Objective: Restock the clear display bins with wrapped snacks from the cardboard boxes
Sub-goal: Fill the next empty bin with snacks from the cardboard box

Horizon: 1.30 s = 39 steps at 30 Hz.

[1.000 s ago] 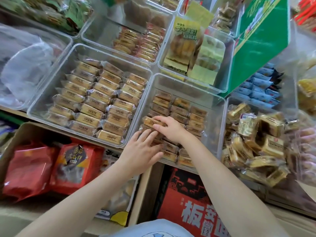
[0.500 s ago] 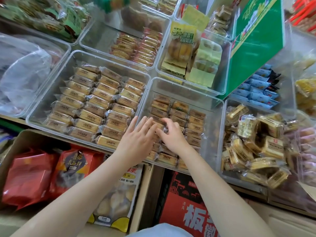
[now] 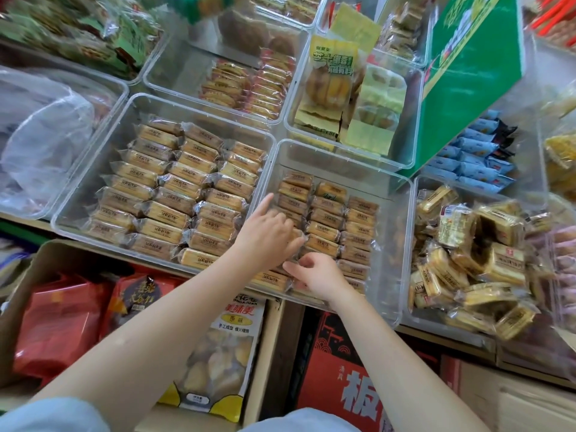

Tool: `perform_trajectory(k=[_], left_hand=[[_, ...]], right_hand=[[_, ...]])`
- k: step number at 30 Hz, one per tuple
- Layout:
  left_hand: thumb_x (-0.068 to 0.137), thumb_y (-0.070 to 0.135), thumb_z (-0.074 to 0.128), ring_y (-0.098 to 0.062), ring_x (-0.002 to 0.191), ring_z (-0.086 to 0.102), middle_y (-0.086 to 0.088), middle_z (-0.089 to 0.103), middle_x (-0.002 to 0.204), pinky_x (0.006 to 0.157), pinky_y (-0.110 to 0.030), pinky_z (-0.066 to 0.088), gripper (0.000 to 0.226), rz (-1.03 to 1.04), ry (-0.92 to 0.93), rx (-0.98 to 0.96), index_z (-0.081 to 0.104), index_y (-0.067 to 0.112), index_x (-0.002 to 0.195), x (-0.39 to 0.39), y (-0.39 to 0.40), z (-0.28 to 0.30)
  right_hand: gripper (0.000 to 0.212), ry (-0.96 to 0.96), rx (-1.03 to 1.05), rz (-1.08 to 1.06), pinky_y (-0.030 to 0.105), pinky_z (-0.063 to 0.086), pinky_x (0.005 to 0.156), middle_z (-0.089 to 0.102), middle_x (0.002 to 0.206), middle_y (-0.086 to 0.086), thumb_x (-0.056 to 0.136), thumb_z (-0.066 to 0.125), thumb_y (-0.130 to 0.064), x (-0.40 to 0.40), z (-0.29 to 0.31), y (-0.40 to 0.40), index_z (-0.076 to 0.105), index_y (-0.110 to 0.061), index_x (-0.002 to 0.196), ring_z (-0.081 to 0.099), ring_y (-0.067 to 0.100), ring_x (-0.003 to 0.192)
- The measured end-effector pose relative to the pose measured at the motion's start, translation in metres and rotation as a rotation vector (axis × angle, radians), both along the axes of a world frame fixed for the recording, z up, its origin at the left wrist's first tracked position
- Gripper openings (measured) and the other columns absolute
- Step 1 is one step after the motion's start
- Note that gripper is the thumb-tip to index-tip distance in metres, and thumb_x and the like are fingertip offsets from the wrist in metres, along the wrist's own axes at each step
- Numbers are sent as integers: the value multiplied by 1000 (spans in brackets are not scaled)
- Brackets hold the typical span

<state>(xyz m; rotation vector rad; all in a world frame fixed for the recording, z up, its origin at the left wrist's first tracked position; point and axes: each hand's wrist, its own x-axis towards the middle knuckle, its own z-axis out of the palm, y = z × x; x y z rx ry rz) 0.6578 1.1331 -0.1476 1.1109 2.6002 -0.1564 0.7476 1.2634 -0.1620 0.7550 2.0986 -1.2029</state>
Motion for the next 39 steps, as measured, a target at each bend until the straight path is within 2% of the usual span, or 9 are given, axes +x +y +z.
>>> perform_trajectory(k=[6, 11, 16, 19, 21, 26, 29, 34, 39], left_hand=[[101, 59, 4, -29, 131, 49, -13, 58, 134, 125, -47, -1, 78, -12, 40, -21, 26, 10, 156, 18, -16, -14], [95, 68, -4, -31, 137, 43, -13, 48, 148, 125, -49, -1, 89, -50, 80, -65, 15, 11, 160, 17, -14, -14], [96, 63, -5, -26, 139, 41, -8, 53, 144, 125, -47, 0, 84, -29, 50, -10, 17, 13, 160, 18, -18, -16], [102, 62, 12, -26, 153, 17, -10, 27, 163, 126, -46, -4, 76, 58, -26, -11, 4, 15, 161, 29, -15, -1], [104, 56, 26, -25, 155, 9, -7, 18, 167, 126, -48, -3, 70, 71, -35, 24, 11, 18, 161, 52, -5, 16], [103, 37, 41, -21, 127, 54, 1, 60, 137, 107, -38, 36, 39, -25, -139, 337, 53, 24, 138, 155, 62, 81], [102, 32, 49, -22, 112, 62, 1, 67, 122, 90, -35, 47, 32, -171, -281, 494, 64, 22, 129, 233, 114, 104], [98, 34, 50, -20, 121, 54, -1, 58, 134, 97, -35, 46, 38, -374, -365, 691, 61, 21, 132, 353, 199, 112], [97, 34, 45, -19, 126, 49, -2, 61, 129, 120, -42, 23, 38, -405, -257, 834, 64, 20, 126, 435, 270, 124]], right_hand=[[38, 29, -63, -86, 33, 48, 75, 70, 77, -1, 89, 69, -49, 4, 3, -3, 74, -11, 88, 62, 15, 77], [28, 26, -14, -86, 25, 37, 58, 58, 63, -7, 91, 67, -37, -4, 4, -12, 77, -10, 91, 50, 11, 64], [36, -30, 18, 116, 32, 48, 76, 66, 87, -6, 88, 68, -46, 10, 26, 2, 75, -13, 102, 61, 14, 84], [27, 117, 70, 89, 35, 56, 86, 68, 110, -7, 93, 65, -36, 37, 62, 29, 71, -20, 114, 66, 16, 88], [21, 233, 99, 71, 26, 51, 81, 69, 103, -10, 96, 61, -32, 67, 94, 52, 71, -22, 112, 61, 5, 84], [13, 445, 167, -41, 17, 48, 70, 67, 87, -14, 99, 58, -32, 170, 172, 110, 70, -29, 101, 61, -3, 74], [14, 557, 255, -161, 22, 52, 71, 69, 83, -7, 99, 57, -29, 243, 200, 151, 71, -28, 97, 63, 3, 73], [17, 653, 430, -394, 20, 50, 67, 66, 73, -8, 99, 56, -22, 363, 212, 231, 71, -20, 91, 60, 3, 66], [13, 349, 572, -246, 34, 54, 77, 68, 79, -10, 95, 60, -28, 456, 172, 331, 71, -25, 88, 62, 8, 75]])
